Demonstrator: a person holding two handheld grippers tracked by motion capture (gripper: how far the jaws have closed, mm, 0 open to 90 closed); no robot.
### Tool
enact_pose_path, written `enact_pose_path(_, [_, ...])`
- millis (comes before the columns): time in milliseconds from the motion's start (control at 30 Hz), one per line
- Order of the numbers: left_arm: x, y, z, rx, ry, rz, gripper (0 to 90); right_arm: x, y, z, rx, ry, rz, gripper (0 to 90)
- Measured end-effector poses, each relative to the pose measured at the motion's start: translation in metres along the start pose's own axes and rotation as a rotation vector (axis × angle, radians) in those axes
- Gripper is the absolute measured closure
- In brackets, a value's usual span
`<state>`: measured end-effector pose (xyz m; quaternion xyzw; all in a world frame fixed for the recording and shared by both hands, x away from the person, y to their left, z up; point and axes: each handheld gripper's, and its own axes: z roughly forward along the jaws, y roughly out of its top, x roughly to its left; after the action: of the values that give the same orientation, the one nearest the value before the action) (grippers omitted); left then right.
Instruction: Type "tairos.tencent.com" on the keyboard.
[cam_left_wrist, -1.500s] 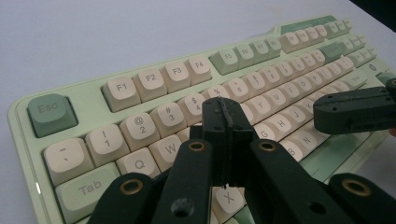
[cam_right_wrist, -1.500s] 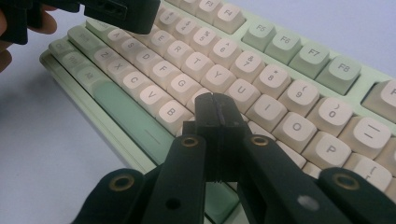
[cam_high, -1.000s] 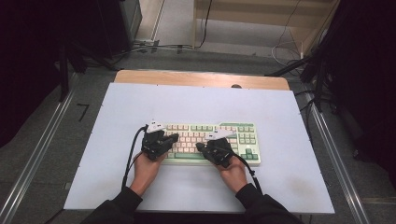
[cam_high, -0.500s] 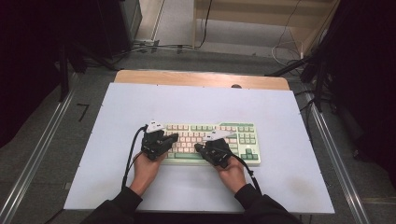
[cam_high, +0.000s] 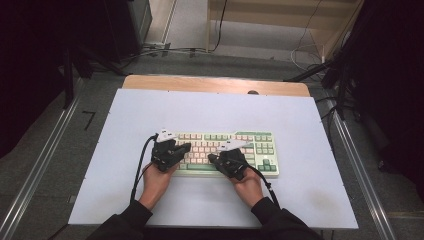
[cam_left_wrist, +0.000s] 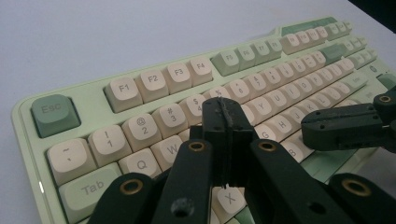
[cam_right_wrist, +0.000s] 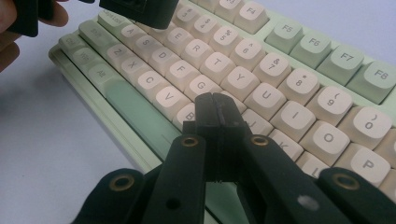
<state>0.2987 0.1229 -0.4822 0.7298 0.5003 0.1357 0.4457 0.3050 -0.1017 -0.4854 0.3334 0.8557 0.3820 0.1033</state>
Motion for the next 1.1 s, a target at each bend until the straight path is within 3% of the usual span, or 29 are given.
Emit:
enact_pose_path(833, [0.0002, 0.0001, -0.0004, 0.000, -0.002, 0.000, 90.0, -0.0001, -0.0003, 0.0025, 0.015, -0.001, -0.002, 87.2])
enact_pose_path(1100, [0.0002, 0.0003, -0.0009, -0.003, -0.003, -0.003, 90.0, -0.0025, 0.0019, -0.0046, -0.023, -0.008, 0.005, 87.1])
